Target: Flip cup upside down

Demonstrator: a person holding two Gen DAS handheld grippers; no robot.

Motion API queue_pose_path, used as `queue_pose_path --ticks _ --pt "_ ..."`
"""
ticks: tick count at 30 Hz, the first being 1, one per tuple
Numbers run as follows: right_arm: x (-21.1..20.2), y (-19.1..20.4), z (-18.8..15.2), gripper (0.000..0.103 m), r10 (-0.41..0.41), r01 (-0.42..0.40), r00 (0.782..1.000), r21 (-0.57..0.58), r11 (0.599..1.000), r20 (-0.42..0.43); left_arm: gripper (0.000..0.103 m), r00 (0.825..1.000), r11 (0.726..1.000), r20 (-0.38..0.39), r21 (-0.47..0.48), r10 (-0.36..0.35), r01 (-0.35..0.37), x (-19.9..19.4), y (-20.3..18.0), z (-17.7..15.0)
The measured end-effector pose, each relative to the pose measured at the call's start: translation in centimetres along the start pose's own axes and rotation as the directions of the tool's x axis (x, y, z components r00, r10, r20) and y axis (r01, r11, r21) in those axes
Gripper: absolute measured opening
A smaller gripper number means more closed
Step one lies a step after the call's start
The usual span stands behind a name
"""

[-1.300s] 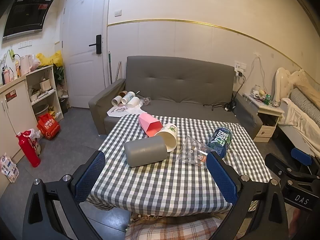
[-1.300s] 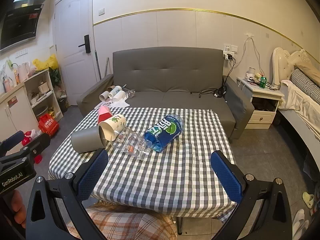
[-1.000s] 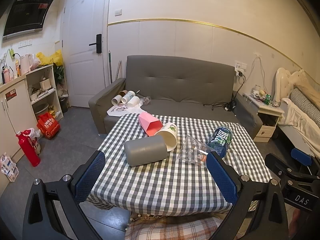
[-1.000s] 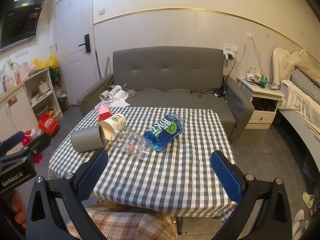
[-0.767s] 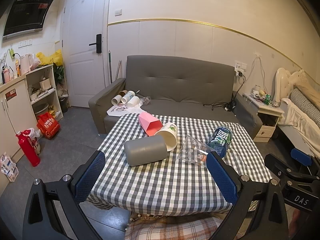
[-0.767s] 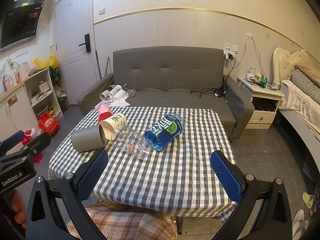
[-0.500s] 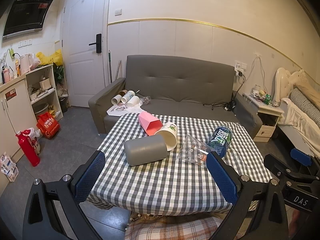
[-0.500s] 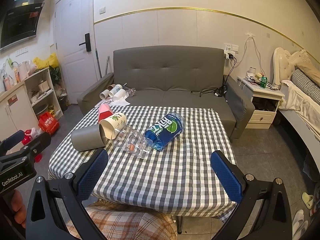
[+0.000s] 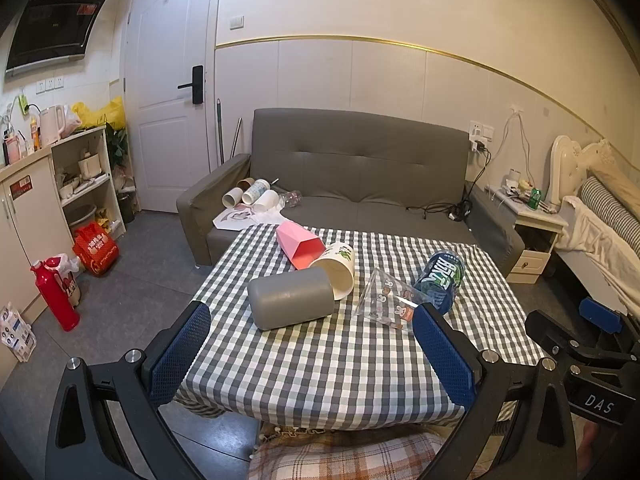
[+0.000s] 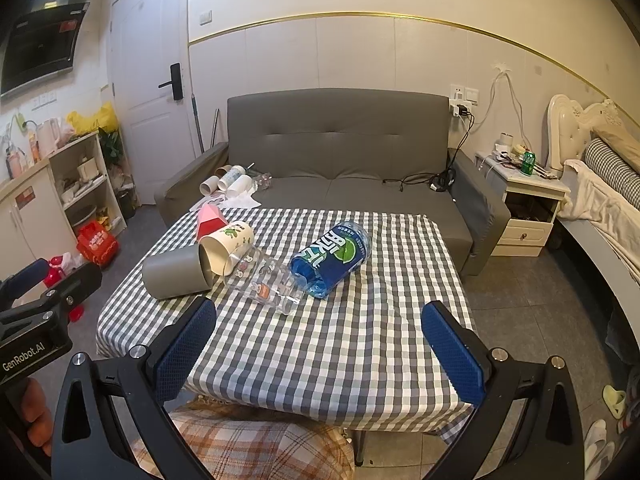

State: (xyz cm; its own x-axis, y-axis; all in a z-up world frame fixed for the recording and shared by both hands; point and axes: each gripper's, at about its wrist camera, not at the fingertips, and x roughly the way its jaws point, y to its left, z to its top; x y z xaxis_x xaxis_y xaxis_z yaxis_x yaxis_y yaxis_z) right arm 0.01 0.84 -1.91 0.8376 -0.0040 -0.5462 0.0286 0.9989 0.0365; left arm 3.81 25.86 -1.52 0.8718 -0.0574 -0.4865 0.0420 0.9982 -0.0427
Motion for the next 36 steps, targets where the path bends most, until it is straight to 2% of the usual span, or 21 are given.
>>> queue_pose_path --ticks 13,20,28,36 --pt "0.4 0.2 0.0 0.103 0.003 -0.003 1.000 -0.006 1.000 -0.008 0.103 1.000 1.000 -0.002 -0.010 0.007 -0.007 0.4 0.0 -0.1" --pt "2.3 -0.3 1.6 0.103 0.000 0.000 0.999 -0.003 1.000 -0.040 0.103 0.999 1.000 -0.033 -0.011 0.020 -0.020 3.6 -0.2 0.9" --pt "9.1 -1.3 3.9 0.103 -0.016 0.019 0.989 0.021 1.000 -0.145 0.103 0.995 1.000 -0.096 -0.006 0.013 -0.013 9.8 -0.5 2.4" --pt "17.4 -2.2 5.4 0.103 -0.023 0.040 0.971 0.068 0.997 -0.237 0.103 0.993 1.000 -0.116 -0.001 0.008 -0.008 15.1 -1.1 3.7"
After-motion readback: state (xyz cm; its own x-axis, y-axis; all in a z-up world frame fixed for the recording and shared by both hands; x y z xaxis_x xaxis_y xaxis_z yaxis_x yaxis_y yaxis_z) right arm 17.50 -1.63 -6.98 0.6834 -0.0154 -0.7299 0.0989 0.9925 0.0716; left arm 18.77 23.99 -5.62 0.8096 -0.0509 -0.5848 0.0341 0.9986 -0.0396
